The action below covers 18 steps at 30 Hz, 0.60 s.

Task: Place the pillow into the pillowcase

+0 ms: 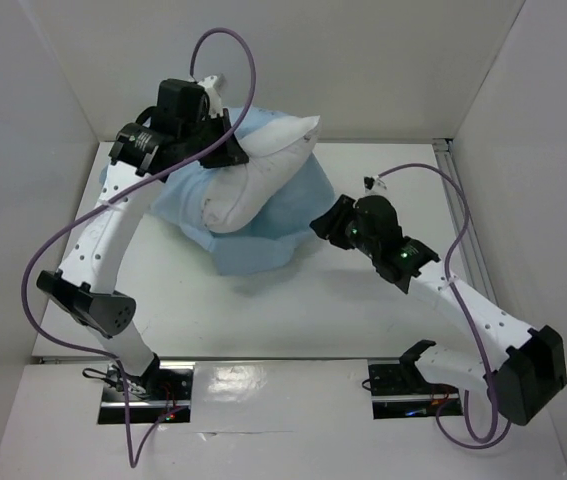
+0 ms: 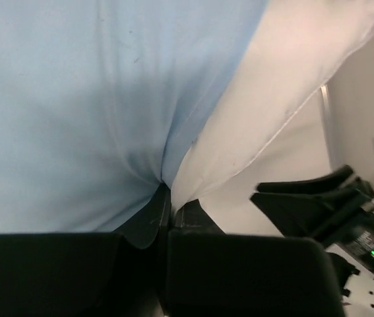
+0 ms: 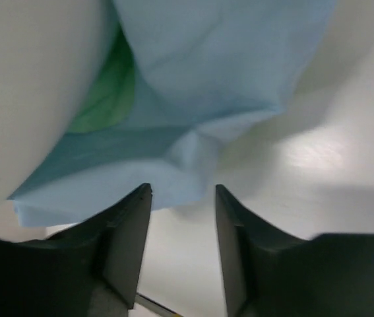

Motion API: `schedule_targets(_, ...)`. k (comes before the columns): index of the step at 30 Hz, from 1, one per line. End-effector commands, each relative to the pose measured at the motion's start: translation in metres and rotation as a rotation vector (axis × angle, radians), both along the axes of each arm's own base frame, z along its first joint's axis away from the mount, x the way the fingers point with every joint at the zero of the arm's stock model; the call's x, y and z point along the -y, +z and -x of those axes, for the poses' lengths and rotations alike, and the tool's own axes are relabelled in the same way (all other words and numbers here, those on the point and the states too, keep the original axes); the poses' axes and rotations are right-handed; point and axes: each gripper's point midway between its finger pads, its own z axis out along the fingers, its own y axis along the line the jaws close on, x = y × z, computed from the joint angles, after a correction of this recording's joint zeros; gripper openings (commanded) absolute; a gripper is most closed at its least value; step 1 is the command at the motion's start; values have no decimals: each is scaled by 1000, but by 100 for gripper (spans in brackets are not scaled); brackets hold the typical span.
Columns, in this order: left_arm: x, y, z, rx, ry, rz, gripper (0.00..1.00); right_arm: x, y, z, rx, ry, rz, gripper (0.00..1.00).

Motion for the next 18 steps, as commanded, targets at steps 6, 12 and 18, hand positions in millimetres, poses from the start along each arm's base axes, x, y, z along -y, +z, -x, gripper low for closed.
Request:
schedule_targets(6, 46, 54, 1, 67, -214, 317, 0, -75, 71, -65, 249, 247, -158, 35)
schedule_targets(12, 47, 65, -6, 77, -213, 392, 0, -103, 17, -99, 163, 239, -126, 38)
schedule_targets(18, 46, 83, -7, 104, -233, 463, 0, -109, -29, -139, 128, 148, -73, 54)
